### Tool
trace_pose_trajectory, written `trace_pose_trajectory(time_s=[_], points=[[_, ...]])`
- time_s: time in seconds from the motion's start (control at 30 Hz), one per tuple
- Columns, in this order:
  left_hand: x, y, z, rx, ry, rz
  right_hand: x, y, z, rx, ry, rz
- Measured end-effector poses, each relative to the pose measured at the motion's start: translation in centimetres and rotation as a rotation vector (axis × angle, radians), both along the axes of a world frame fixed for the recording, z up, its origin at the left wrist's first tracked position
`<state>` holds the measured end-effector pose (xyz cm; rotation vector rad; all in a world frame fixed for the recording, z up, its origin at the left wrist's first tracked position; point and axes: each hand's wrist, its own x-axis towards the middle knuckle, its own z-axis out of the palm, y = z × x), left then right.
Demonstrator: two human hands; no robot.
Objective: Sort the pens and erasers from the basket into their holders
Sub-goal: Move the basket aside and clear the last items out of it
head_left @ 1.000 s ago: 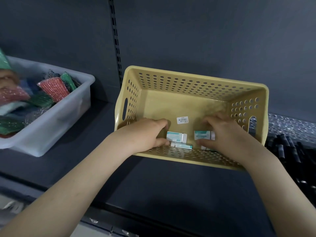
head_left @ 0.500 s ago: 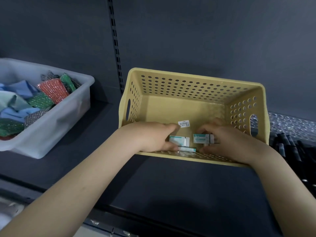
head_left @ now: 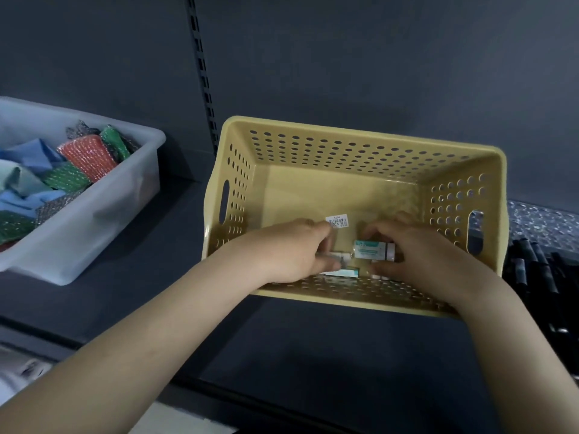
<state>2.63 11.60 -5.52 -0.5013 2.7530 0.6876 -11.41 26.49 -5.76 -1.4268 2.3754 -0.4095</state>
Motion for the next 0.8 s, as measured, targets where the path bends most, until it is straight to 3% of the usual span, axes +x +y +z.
trace_pose_trajectory(time_s=[0.13, 0.4, 0.8], points=[[0.2, -0.2, -0.1, 0.049, 0.082, -0.037, 0.2, 0.2, 0.1, -0.036, -0.003, -0.013], [-1.1, -0.6, -0.4, 0.029, 0.054, -0.069, -1.1, 0.1, -0.4, -0.022, -0.012, -0.014], [-2.0, -1.2, -0.9, 0.062, 0.123, 0.008, -2.2, 0.0, -0.6, -0.041, -0.099, -0.012]])
